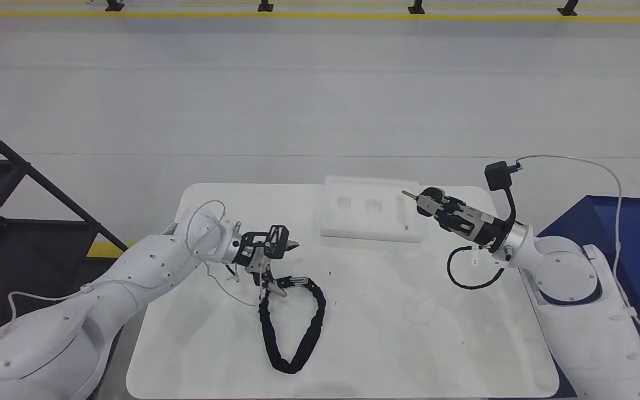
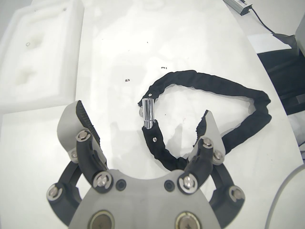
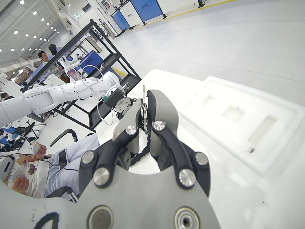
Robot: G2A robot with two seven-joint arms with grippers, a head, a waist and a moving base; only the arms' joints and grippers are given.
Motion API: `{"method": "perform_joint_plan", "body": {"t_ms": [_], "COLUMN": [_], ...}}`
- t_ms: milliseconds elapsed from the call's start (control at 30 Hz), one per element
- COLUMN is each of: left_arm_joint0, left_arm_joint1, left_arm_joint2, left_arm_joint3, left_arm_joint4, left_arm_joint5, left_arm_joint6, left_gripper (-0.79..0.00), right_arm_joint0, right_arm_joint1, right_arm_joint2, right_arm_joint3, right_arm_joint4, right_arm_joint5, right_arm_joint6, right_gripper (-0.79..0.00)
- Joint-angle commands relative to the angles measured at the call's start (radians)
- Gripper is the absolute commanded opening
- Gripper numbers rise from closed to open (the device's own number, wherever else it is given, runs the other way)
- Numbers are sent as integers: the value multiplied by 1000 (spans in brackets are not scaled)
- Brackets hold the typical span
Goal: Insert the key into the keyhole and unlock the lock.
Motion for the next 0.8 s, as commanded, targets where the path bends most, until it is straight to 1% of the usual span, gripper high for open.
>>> {"method": "perform_joint_plan", "body": {"t_ms": [0, 167, 333, 633, 667, 700, 767], "left_arm_joint0": [12, 34, 45, 57, 57, 57, 58], "left_arm_joint1": [-7, -35, -65, -101, -104, -107, -113], "left_arm_joint2": [-1, 2, 2, 2, 2, 2, 2], "left_arm_joint3": [15, 47, 84, 143, 149, 155, 169], "left_arm_joint4": [9, 36, 69, 169, 176, 185, 198], "left_arm_joint5": [23, 52, 71, 88, 90, 91, 95], "left_arm_joint6": [5, -1, 17, 78, 86, 93, 105], "left_gripper": [0, 0, 0, 0, -55, -271, -560], "right_arm_joint0": [0, 0, 0, 0, 0, 0, 0], "right_arm_joint1": [0, 0, 0, 0, 0, 0, 0], "right_arm_joint2": [0, 0, 0, 0, 0, 0, 0], "right_arm_joint3": [0, 0, 0, 0, 0, 0, 0], "right_arm_joint4": [0, 0, 0, 0, 0, 0, 0], "right_arm_joint5": [0, 0, 0, 0, 0, 0, 0], "right_arm_joint6": [0, 0, 0, 0, 0, 0, 0], "right_gripper": [-785, -785, -785, -785, -785, -785, -785]}}
